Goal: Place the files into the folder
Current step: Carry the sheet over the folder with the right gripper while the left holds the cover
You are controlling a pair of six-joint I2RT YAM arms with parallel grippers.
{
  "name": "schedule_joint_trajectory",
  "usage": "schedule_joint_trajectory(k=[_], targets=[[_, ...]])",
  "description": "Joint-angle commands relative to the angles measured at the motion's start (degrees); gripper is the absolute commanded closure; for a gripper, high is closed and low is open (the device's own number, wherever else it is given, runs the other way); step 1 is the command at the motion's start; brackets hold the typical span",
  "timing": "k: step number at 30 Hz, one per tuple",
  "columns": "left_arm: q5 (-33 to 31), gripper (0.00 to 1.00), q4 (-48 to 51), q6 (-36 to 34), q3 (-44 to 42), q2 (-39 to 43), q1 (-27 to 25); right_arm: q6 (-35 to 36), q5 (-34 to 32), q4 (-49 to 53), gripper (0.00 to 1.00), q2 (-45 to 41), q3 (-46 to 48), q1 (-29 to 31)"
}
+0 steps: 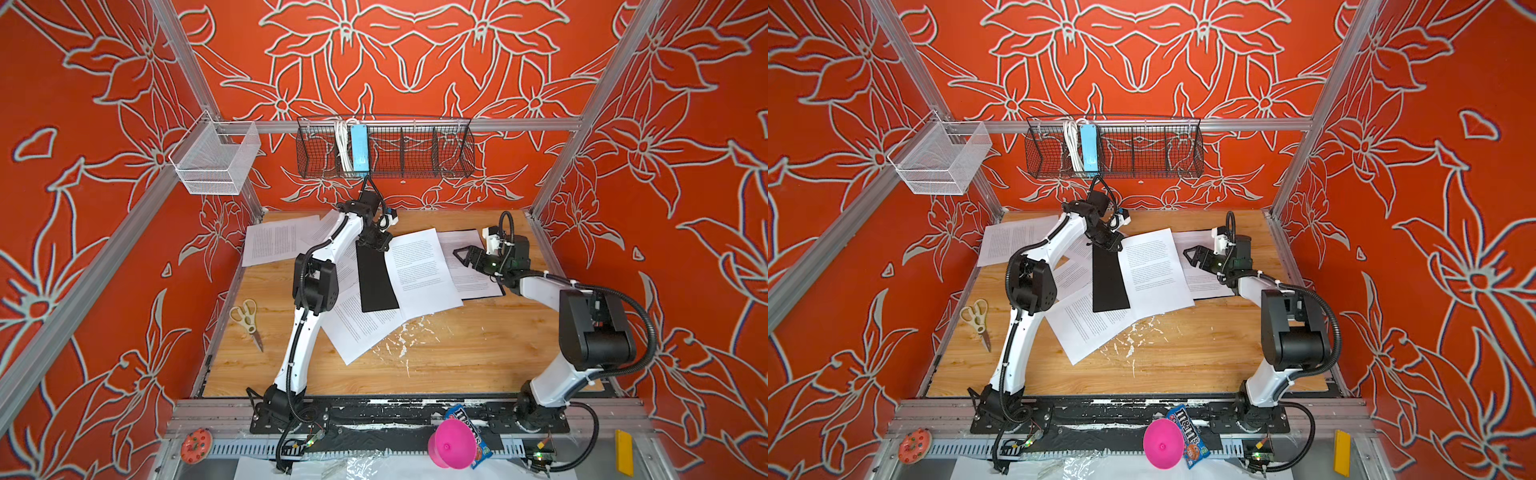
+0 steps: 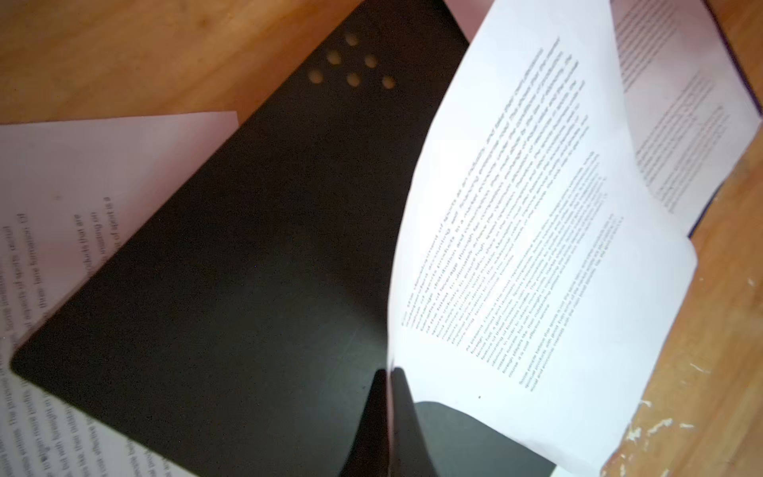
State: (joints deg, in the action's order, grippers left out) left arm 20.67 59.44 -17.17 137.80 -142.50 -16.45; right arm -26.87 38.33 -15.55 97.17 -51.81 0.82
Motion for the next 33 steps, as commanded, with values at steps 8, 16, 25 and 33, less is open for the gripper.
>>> schedule_joint_trajectory(k=[8,16,25,33], targets=[[-6.8,1.0,-5.3,0.15,1.06,-3.93,0.28,5.92,5.04,7.96,0.14,7.04,-5.49,2.32],[-7.26,1.0,-5.65,0.03,1.41,-4.74,0.44,7.65,6.32,9.31,0.23,11.98,-10.71,3.62],[-7.7,1.0,-5.57,0.47,1.94,-5.13,0.45,8.5,7.64,12.23,0.35,17.67,-16.34,4.12],[-6.7,1.0,-6.26,1.57,1.98,-5.29,0.36,7.06,8.08,15.5,0.35,21.07,-20.07,5.07]])
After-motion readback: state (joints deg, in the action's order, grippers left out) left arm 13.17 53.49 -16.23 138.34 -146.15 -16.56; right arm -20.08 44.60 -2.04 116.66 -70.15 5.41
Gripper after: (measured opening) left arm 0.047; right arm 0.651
